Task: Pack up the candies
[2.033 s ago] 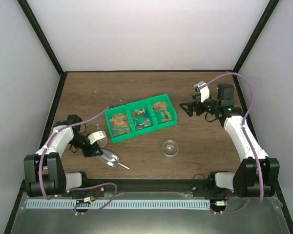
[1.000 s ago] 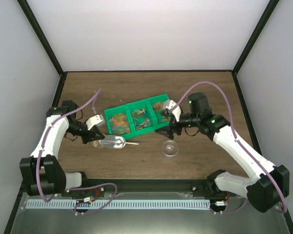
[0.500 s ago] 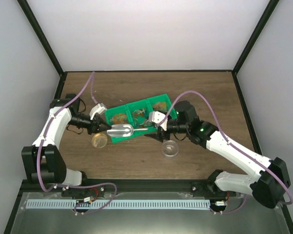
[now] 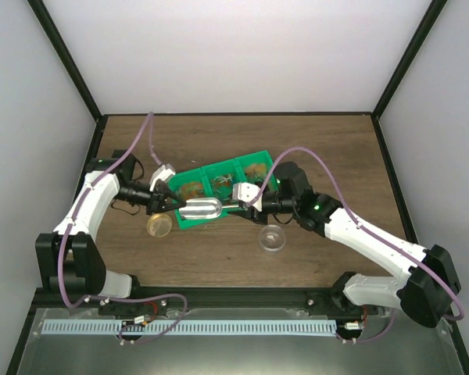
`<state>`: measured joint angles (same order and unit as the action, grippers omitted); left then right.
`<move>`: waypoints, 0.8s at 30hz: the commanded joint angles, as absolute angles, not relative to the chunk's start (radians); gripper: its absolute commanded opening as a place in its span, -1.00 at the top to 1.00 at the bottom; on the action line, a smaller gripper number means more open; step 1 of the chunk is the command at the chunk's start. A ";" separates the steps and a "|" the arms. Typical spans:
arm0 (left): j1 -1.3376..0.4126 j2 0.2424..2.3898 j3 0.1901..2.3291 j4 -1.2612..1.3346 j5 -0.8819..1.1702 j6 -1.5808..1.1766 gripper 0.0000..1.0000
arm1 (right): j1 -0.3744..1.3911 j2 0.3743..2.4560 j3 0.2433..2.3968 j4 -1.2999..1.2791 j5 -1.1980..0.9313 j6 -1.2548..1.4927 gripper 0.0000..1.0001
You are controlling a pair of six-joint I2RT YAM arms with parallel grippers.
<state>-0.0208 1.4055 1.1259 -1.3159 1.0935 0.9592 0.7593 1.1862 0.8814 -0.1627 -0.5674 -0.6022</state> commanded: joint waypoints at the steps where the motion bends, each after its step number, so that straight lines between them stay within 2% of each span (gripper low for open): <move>1: -0.028 1.422 1.134 -1.365 1.161 1.046 0.92 | 0.770 1.180 0.901 -0.138 -0.585 -0.623 0.20; 24: -0.032 1.445 1.144 -1.410 1.172 1.094 0.92 | 0.769 1.216 0.912 -0.201 -0.615 -0.662 0.22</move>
